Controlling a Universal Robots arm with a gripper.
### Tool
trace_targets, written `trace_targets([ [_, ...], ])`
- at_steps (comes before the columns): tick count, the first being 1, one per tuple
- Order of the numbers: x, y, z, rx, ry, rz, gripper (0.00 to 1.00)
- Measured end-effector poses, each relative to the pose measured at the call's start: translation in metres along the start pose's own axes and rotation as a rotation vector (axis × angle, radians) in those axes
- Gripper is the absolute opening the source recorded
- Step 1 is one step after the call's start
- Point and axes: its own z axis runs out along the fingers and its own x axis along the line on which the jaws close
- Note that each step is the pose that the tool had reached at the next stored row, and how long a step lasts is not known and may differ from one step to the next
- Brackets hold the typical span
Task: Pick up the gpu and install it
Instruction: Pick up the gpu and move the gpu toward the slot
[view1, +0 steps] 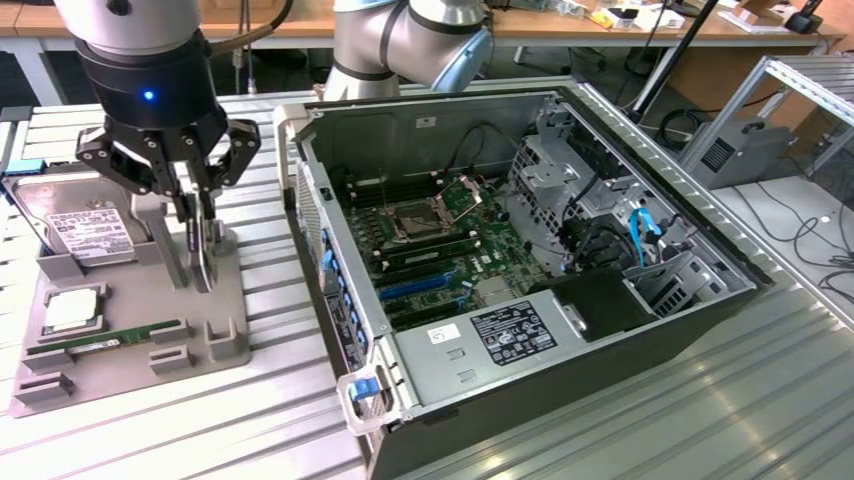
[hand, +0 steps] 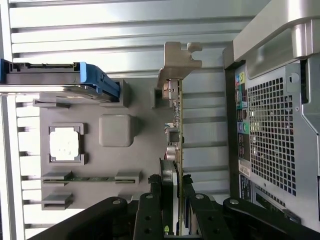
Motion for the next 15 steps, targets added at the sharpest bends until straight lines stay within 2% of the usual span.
trace_targets([
  [15,0.0,0.0008,-0.0195,-0.0018,0.0001,0.0,0.27],
])
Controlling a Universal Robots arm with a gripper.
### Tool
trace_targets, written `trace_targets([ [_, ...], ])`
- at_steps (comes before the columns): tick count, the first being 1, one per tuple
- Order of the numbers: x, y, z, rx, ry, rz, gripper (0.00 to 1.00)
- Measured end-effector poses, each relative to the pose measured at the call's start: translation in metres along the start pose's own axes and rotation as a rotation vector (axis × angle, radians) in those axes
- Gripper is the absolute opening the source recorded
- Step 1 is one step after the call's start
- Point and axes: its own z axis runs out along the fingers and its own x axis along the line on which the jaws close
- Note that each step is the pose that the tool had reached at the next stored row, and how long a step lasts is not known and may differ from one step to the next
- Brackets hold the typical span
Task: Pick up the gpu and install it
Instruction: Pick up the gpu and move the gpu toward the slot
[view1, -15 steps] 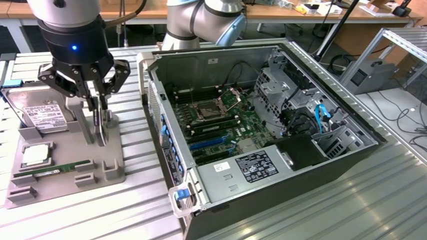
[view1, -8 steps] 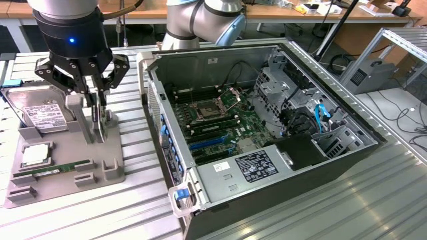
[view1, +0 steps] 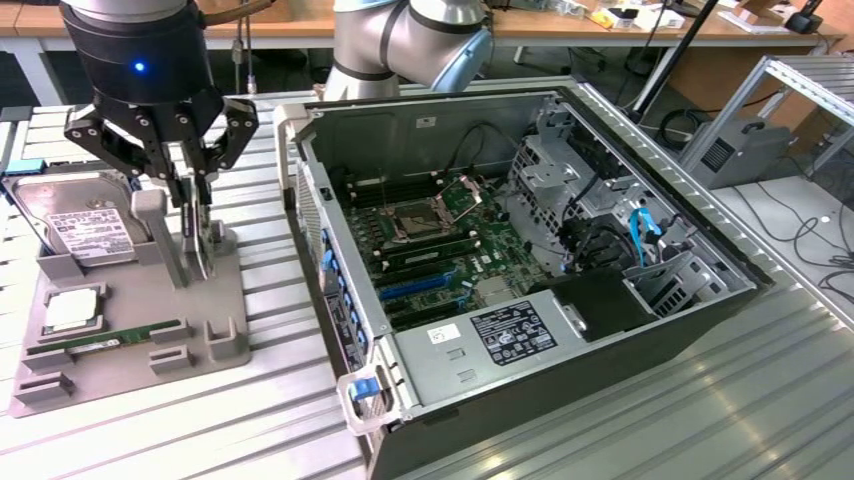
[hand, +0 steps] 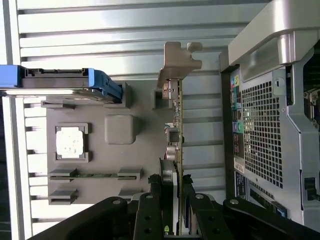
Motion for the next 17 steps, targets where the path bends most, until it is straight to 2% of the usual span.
trace_targets([
  [17,0.0,0.0011,-0.0257,-0.0028,0.0001,0.0,0.27],
])
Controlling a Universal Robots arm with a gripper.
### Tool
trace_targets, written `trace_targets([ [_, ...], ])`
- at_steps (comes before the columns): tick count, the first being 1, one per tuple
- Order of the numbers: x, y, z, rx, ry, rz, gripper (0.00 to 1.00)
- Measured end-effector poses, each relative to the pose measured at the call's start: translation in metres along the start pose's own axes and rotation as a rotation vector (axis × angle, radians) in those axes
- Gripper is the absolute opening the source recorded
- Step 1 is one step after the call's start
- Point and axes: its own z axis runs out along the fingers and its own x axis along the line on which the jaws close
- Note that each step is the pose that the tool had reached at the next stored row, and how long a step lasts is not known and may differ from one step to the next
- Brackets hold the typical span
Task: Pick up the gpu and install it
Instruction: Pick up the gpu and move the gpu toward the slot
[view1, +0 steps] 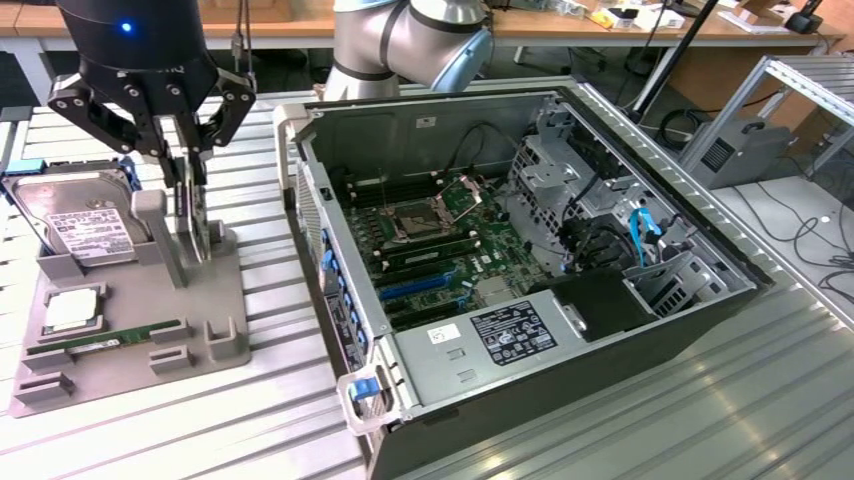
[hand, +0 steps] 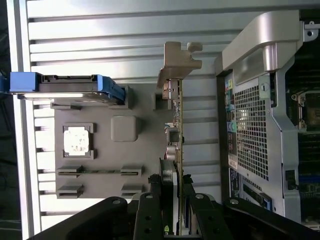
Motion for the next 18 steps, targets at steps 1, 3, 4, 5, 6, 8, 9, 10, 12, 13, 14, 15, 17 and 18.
trace_targets([
  [1,0.0,0.0001,-0.0015,-0.0001,0.0,0.0,0.27],
  [3,0.0,0.0002,-0.0037,-0.0004,0.0,0.0,0.27],
  [4,0.0,0.0002,-0.0045,-0.0005,0.0,0.0,0.27],
  [5,0.0,0.0002,-0.0053,-0.0005,0.0001,0.0,0.27],
  [6,0.0,0.0003,-0.0061,-0.0005,0.0001,0.0,0.27],
  [8,0.0,0.0004,-0.0079,-0.0008,0.0001,0.0,0.27],
  [9,0.0,0.0004,-0.0092,-0.0009,0.0,0.0,0.27],
  [10,0.0,0.0005,-0.0109,-0.001,0.0,0.0,0.27],
  [12,0.0,0.0007,-0.0142,-0.0012,0.0001,0.0,0.27],
  [13,0.0,0.0007,-0.0154,-0.0011,0.0001,0.0,0.27],
  [14,0.0,0.0008,-0.0163,-0.0012,0.0001,0.0,0.27],
  [15,0.0,0.0008,-0.0179,-0.0013,0.0001,0.0,0.27],
  [17,0.0,0.0009,-0.0199,-0.0015,0.0001,0.0,0.27],
  [18,0.0,0.001,-0.0215,-0.0016,0.0001,0.0,0.27],
])
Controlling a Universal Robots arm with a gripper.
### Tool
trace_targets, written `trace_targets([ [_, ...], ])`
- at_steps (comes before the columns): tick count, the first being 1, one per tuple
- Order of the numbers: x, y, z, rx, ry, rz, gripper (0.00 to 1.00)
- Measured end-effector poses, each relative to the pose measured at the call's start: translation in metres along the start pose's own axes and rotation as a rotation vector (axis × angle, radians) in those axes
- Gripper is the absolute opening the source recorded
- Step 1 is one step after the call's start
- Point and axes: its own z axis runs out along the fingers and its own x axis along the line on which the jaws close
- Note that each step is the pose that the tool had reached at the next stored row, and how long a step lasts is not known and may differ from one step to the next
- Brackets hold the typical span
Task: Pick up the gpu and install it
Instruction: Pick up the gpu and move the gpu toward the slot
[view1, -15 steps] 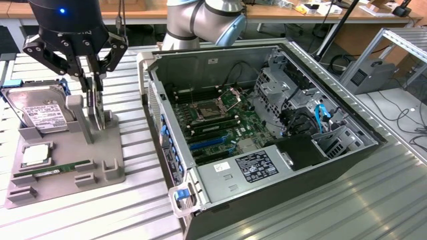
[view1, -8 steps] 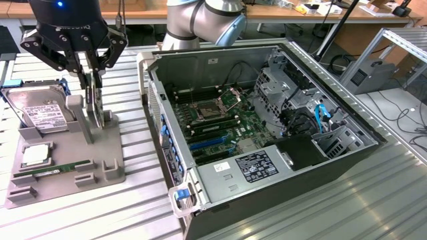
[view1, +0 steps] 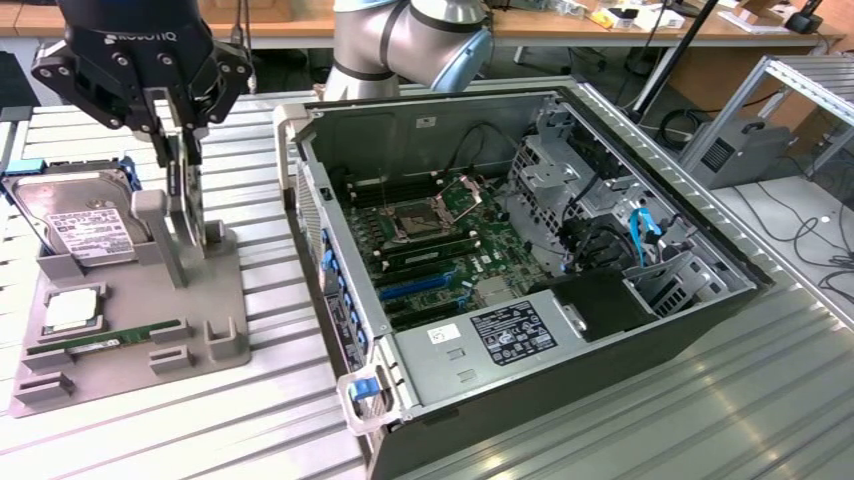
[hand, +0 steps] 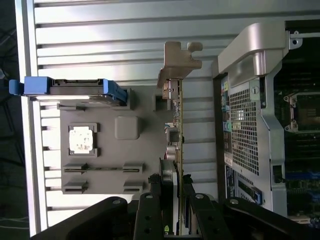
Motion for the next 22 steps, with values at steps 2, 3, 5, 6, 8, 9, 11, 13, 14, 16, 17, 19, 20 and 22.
trace_targets([
  [2,0.0,0.0001,-0.0029,-0.0005,0.0,0.0,0.27],
  [3,0.0,0.0002,-0.0043,-0.0007,0.0,0.0,0.27],
  [5,0.0,0.0003,-0.0064,-0.0011,0.0,0.0,0.27],
  [6,0.0,0.0004,-0.0071,-0.0015,0.0,0.0,0.27],
  [8,0.0,0.0004,-0.0082,-0.0019,0.0001,0.0,0.27],
  [9,0.0,0.0004,-0.0087,-0.0021,0.0001,0.0,0.27],
  [11,0.0,0.0005,-0.0111,-0.003,0.0002,0.0,0.27],
  [13,0.0,0.0006,-0.013,-0.0038,0.0002,0.0,0.27],
  [14,0.0,0.0007,-0.0136,-0.004,0.0002,0.0,0.27],
  [16,0.0,0.0007,-0.0149,-0.0044,0.0003,0.0,0.27],
  [17,0.0,0.0008,-0.0155,-0.0046,0.0002,0.0,0.27],
  [19,0.0,0.0009,-0.018,-0.0053,0.0002,0.0,0.27],
  [20,0.0,0.0009,-0.0192,-0.0055,0.0003,0.0,0.27],
  [22,0.0,0.001,-0.0205,-0.0057,0.0002,0.0,0.27],
])
